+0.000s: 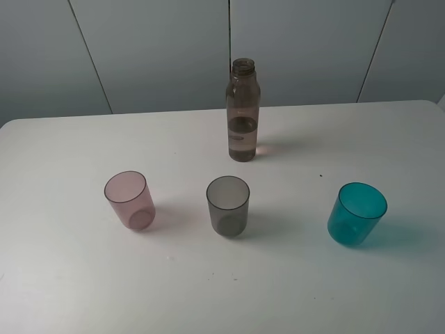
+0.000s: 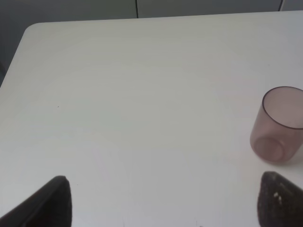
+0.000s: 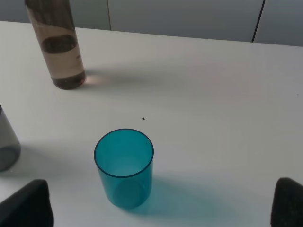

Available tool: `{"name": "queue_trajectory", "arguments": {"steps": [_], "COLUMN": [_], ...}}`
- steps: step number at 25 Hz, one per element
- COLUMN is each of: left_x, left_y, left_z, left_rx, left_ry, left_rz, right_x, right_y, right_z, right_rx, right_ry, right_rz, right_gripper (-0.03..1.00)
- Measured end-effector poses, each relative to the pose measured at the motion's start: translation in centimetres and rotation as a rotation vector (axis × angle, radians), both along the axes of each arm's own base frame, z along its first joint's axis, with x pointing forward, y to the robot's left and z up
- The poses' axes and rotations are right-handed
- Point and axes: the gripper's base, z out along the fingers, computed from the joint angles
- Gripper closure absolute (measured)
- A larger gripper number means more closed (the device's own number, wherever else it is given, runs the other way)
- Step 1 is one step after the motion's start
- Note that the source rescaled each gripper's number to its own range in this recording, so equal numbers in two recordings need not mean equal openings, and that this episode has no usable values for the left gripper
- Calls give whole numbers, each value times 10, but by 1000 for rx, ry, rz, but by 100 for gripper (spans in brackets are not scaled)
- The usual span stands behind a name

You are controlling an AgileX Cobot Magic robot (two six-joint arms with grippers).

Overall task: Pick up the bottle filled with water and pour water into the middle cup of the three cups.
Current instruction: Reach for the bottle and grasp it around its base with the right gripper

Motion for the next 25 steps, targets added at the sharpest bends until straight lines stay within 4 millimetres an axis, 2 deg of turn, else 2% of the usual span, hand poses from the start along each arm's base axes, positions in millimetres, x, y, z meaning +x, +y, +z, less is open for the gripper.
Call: {"name": "queue_trajectory", "arguments": {"steps": [25], "left_x": [0], "left_y": [0], "left_z": [0], "left_rx": [0], "left_ry": [0], "left_rz": [0], "right_x": [0], "right_y": [0], "right_z": [0], "right_rx": [0], "right_ry": [0], "right_rz": [0], "right_gripper": [-3]}}
